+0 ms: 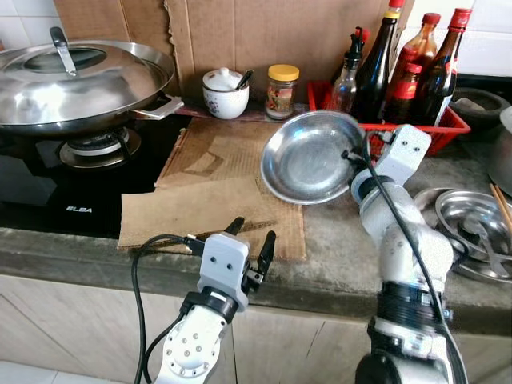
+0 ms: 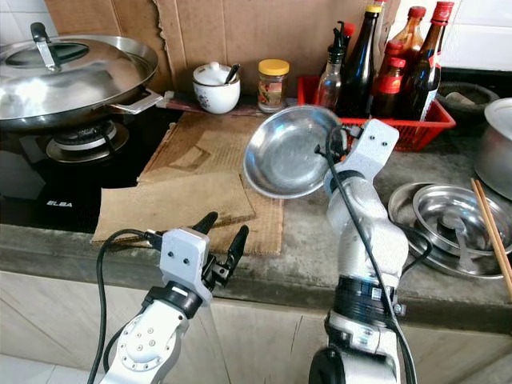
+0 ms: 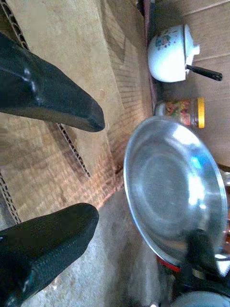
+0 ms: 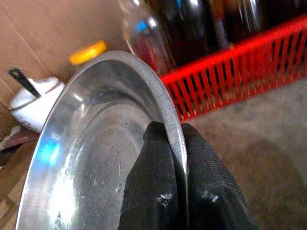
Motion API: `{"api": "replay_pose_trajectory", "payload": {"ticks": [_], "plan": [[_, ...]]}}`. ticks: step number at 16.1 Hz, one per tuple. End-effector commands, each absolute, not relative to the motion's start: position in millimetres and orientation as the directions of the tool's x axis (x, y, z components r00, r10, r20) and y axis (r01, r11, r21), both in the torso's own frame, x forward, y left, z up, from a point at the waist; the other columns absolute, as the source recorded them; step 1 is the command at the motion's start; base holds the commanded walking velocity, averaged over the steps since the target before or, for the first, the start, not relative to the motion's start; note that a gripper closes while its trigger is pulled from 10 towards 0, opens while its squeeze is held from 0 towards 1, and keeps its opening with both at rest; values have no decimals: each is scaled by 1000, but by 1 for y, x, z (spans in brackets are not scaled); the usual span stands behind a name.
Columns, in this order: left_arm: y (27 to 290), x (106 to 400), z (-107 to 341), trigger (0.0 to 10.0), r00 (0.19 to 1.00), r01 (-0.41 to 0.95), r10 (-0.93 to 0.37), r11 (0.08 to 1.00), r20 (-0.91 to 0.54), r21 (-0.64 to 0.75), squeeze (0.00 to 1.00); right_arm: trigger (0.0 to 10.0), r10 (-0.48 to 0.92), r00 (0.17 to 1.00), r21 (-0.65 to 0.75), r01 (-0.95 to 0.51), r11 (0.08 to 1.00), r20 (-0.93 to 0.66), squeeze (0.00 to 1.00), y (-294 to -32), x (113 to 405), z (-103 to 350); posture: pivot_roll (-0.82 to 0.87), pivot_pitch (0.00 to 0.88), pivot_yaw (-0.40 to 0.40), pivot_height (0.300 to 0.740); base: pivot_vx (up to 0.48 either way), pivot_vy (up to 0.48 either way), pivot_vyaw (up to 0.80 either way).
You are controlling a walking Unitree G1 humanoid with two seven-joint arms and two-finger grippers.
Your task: Kitchen organization
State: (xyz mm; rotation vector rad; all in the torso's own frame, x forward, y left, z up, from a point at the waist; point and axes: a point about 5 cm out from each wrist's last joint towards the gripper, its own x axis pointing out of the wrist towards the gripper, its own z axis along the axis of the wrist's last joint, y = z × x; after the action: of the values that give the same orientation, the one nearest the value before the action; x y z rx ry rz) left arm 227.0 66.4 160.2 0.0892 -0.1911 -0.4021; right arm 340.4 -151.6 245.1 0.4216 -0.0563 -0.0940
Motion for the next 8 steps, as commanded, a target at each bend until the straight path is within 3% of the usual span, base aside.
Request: {"api": "replay_pose_trajectory", "payload": {"ticks": [1, 2, 5, 8], "plan": [[66, 227, 161, 10000, 901, 378, -392, 920, 187, 104, 0, 0, -113, 983, 374, 52, 926, 144, 0, -145, 330, 257, 173, 50, -49, 740, 0, 0, 0], [67, 226, 164, 10000, 897, 380, -394, 919, 202, 104, 0, 0, -67, 955, 230, -1, 973, 289, 0, -134, 314, 267, 169, 52, -42, 740, 0, 0, 0], [67, 227, 170, 10000, 895, 380, -395, 919, 208, 110, 0, 0, 17, 909, 53, -43, 998, 417, 0, -120, 297, 270, 167, 55, -39, 740, 0, 0, 0], [69, 229, 176, 10000, 895, 364, -380, 925, 232, 108, 0, 0, -3, 896, 38, -16, 999, 443, 0, -121, 291, 268, 173, 55, -39, 740, 0, 0, 0]]}}
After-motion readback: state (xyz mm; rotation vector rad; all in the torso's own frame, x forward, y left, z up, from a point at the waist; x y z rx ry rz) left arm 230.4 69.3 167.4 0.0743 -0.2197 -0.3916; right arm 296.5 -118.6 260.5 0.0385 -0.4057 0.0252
